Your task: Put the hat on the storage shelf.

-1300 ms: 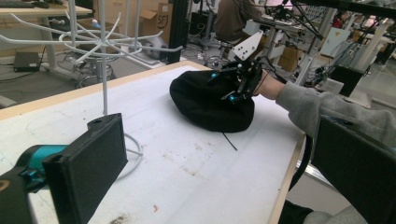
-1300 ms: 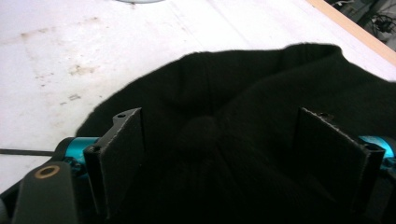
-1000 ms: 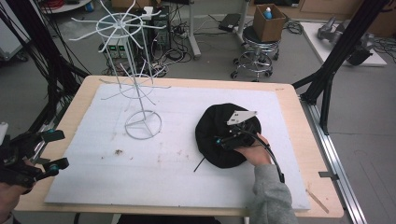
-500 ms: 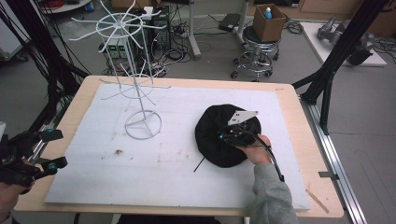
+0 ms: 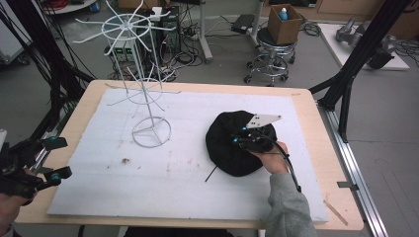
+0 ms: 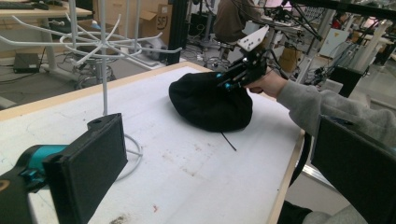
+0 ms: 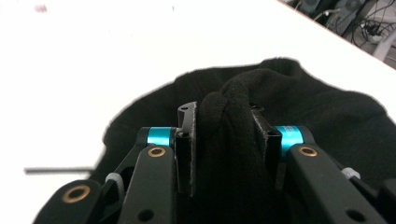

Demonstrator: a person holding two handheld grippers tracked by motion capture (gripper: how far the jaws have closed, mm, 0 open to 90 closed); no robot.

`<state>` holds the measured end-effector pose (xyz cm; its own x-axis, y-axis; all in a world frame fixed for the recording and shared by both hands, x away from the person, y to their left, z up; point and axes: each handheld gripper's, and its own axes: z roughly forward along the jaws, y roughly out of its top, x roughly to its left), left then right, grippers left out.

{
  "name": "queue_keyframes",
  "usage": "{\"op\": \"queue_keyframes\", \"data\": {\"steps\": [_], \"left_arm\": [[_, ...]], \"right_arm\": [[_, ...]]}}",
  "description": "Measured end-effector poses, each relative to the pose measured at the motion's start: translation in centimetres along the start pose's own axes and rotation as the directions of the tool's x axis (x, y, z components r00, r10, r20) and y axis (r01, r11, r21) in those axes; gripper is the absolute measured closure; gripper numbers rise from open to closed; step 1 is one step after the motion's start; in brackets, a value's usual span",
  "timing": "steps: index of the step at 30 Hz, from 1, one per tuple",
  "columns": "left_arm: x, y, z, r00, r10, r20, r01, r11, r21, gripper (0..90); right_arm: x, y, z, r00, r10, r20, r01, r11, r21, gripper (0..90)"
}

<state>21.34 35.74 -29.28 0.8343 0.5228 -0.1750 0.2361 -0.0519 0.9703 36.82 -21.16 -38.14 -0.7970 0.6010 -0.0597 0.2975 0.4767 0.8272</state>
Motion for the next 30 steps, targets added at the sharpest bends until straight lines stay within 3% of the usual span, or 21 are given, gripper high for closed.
{"op": "queue_keyframes", "data": {"steps": [6,13,19,23,30], "left_arm": [[0.0,0.0,0.0,1.0000,0.002,0.000,-0.002,1.0000,-0.001,3.7],[0.1,0.0,0.1,1.0000,-0.003,-0.001,0.003,1.0000,0.001,3.7],[0.0,0.0,-0.1,1.0000,0.004,-0.005,-0.004,1.0000,-0.003,3.7],[0.0,0.0,-0.2,1.0000,0.001,-0.006,-0.001,1.0000,-0.007,3.7],[0.1,-0.1,-0.2,0.9999,-0.004,-0.010,0.004,1.0000,-0.009,3.7]], "right_arm": [[-0.2,0.9,-1.2,0.9994,0.034,0.009,-0.034,0.998,-0.056,69.9],[-0.1,2.3,-2.3,0.9987,0.037,0.035,-0.033,0.994,-0.108,70.7],[0.3,4.3,-3.9,0.9991,0.043,0.004,-0.042,0.985,-0.169,71.1],[0.7,5.9,-4.7,0.9994,0.021,-0.029,-0.026,0.981,-0.190,71.3],[1.7,8.8,-5.9,0.9996,-0.017,-0.025,0.012,0.980,-0.200,71.2]]}}
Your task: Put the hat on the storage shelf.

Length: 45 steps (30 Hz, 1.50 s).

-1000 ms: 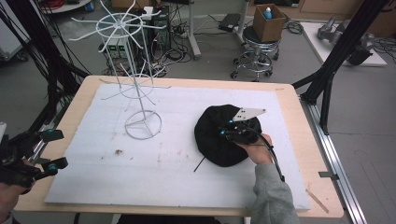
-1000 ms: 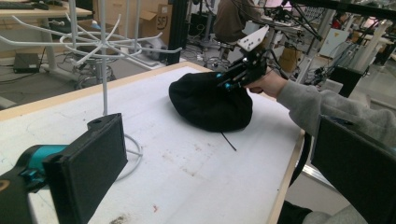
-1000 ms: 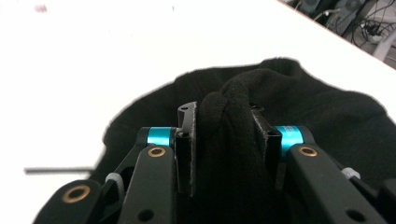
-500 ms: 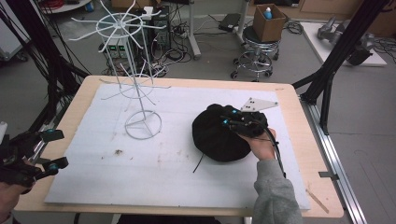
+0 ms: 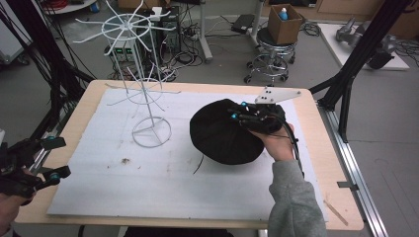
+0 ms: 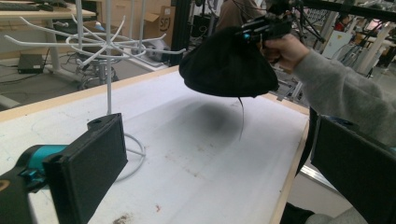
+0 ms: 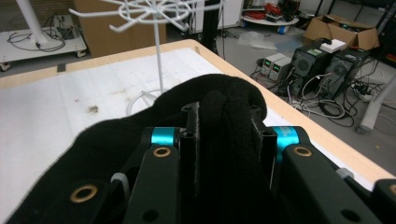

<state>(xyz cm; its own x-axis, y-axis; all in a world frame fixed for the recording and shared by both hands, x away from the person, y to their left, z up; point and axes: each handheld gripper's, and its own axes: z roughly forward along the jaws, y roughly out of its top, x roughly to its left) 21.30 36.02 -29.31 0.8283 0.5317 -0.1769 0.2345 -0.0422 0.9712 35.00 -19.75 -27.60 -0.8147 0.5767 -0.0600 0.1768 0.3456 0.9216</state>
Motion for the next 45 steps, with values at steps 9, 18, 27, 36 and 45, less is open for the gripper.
{"op": "queue_keyframes", "data": {"steps": [9,18,27,36,45], "left_arm": [[0.1,0.0,-0.2,1.0000,-0.002,-0.001,0.002,1.0000,0.001,3.7],[0.4,-0.2,-1.0,0.9997,-0.016,-0.018,0.015,0.9998,-0.013,3.7],[0.2,-0.2,-1.0,0.9998,-0.016,-0.012,0.016,0.9998,-0.010,3.7],[0.9,-1.1,-1.5,0.9985,-0.049,-0.026,0.049,0.9988,-0.002,3.7],[0.7,-1.3,-2.0,0.9974,-0.065,-0.029,0.065,0.9978,0.006,3.7]], "right_arm": [[0.3,4.0,-1.3,0.9965,-0.014,-0.083,0.013,1.000,-0.008,71.1],[0.5,7.6,-3.0,0.9935,-0.029,-0.110,0.024,0.998,-0.049,71.1],[0.5,11.2,-4.8,0.9780,-0.097,-0.185,0.086,0.994,-0.067,71.0],[-0.2,13.8,-6.1,0.9801,-0.088,-0.178,0.070,0.992,-0.107,70.9],[-0.4,17.7,-7.5,0.9788,-0.109,-0.173,0.087,0.988,-0.128,70.8]]}}
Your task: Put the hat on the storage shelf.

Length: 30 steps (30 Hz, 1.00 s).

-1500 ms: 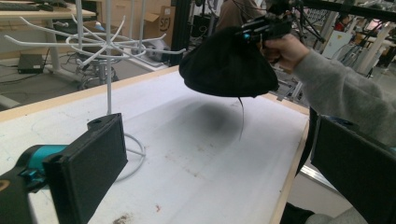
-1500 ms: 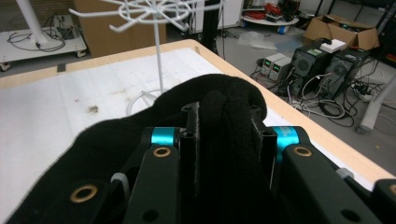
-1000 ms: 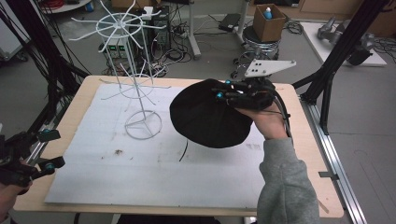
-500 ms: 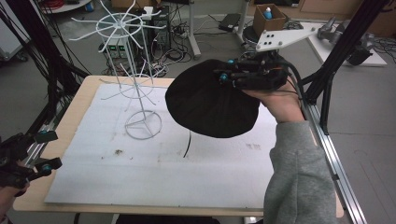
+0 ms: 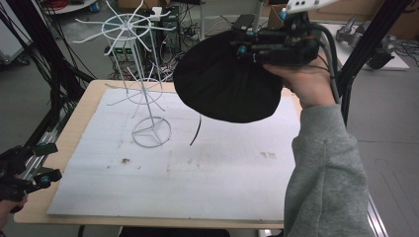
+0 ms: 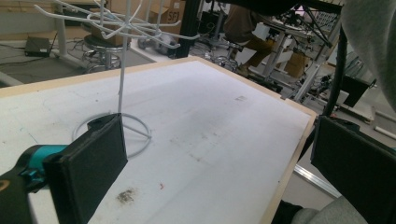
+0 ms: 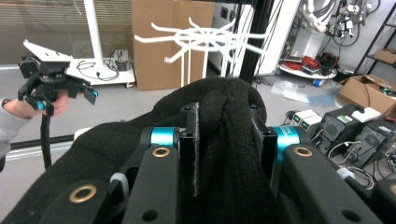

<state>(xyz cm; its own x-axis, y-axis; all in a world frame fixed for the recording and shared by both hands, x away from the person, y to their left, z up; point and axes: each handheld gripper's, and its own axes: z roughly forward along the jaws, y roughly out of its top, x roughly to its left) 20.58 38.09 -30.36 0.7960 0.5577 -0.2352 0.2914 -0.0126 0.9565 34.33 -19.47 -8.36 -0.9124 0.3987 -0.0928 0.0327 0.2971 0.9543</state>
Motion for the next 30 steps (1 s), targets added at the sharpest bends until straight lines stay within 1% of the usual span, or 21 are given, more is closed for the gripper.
{"op": "queue_keyframes", "data": {"steps": [5,7,10,11,14,16,21,26,30], "left_arm": [[0.4,-0.1,-0.2,1.0000,-0.008,-0.005,0.008,1.0000,-0.003,3.7],[0.6,-0.1,-0.2,0.9999,-0.011,-0.006,0.011,0.9999,-0.001,3.7],[0.8,-0.2,-0.3,0.9998,-0.017,-0.006,0.017,0.9998,-0.001,3.7],[1.1,-0.4,-0.4,0.9995,-0.031,-0.004,0.031,0.9995,0.005,3.7],[1.4,-0.5,-0.5,0.9992,-0.040,-0.007,0.040,0.9992,0.004,3.7],[1.5,-0.5,-0.7,0.9990,-0.043,-0.008,0.043,0.9991,-0.006,3.7],[1.2,-0.3,-0.9,0.9994,-0.035,-0.008,0.035,0.9993,-0.012,3.7],[1.1,-0.3,-0.9,0.9994,-0.034,-0.007,0.034,0.9993,-0.012,3.7],[0.9,-0.5,-0.7,0.9994,-0.033,-0.011,0.033,0.9994,0.001,3.7]], "right_arm": [[-0.1,3.0,-0.5,0.9995,-0.033,0.002,0.033,0.999,-0.011,70.8],[-0.1,4.1,-0.6,0.9991,-0.041,-0.003,0.041,0.999,-0.017,70.8],[-0.1,5.8,-0.7,0.9978,-0.067,-0.006,0.066,0.998,-0.018,70.8],[-0.1,6.3,-0.7,0.9975,-0.070,-0.007,0.070,0.997,-0.015,70.8],[-0.1,7.7,-0.7,0.9966,-0.082,-0.013,0.081,0.997,-0.019,70.8],[0.0,8.5,-0.7,0.9961,-0.088,-0.005,0.087,0.996,-0.032,70.8],[0.2,9.8,-0.5,0.9951,-0.099,0.008,0.099,0.994,-0.048,70.8],[0.0,10.3,-0.1,0.9945,-0.101,0.026,0.102,0.994,-0.049,70.8],[-0.4,10.8,1.0,0.9928,-0.114,0.037,0.115,0.993,-0.038,70.8]]}}
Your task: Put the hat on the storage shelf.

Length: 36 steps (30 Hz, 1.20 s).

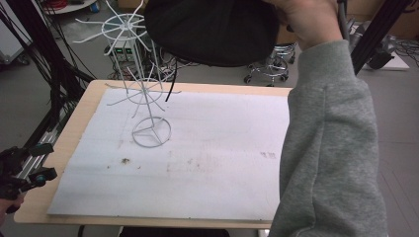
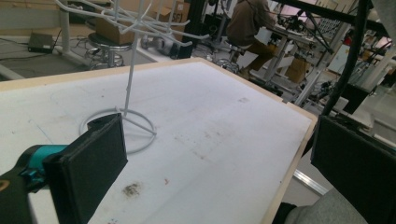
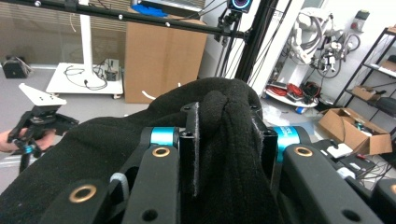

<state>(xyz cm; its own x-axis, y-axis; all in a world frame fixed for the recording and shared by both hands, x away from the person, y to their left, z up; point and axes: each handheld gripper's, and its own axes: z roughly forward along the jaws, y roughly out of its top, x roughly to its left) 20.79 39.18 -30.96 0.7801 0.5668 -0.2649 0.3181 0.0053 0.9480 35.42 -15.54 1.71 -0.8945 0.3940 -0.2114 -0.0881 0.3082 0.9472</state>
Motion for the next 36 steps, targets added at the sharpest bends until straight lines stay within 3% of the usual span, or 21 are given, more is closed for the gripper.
{"op": "queue_keyframes", "data": {"steps": [14,20,24,36], "left_arm": [[0.0,0.0,-1.0,0.9998,-0.006,-0.020,0.005,0.9998,-0.020,3.7],[-0.2,0.0,-1.1,0.9998,-0.001,-0.022,0.001,0.9998,-0.020,3.7],[-0.2,0.0,-1.0,0.9998,-0.002,-0.022,0.002,0.9998,-0.019,3.7],[0.0,-0.1,-0.9,0.9997,-0.009,-0.021,0.008,0.9999,-0.014,3.7]], "right_arm": [[-0.6,0.4,3.0,0.9995,0.019,0.026,-0.018,0.999,-0.032,70.6],[-0.3,0.2,4.0,0.9990,0.004,0.045,-0.003,1.000,-0.022,70.6],[-0.3,-0.2,4.4,0.9983,0.019,0.056,-0.017,1.000,-0.023,70.5],[0.8,-1.7,5.5,0.9985,0.008,0.055,-0.008,1.000,-0.004,70.4]]}}
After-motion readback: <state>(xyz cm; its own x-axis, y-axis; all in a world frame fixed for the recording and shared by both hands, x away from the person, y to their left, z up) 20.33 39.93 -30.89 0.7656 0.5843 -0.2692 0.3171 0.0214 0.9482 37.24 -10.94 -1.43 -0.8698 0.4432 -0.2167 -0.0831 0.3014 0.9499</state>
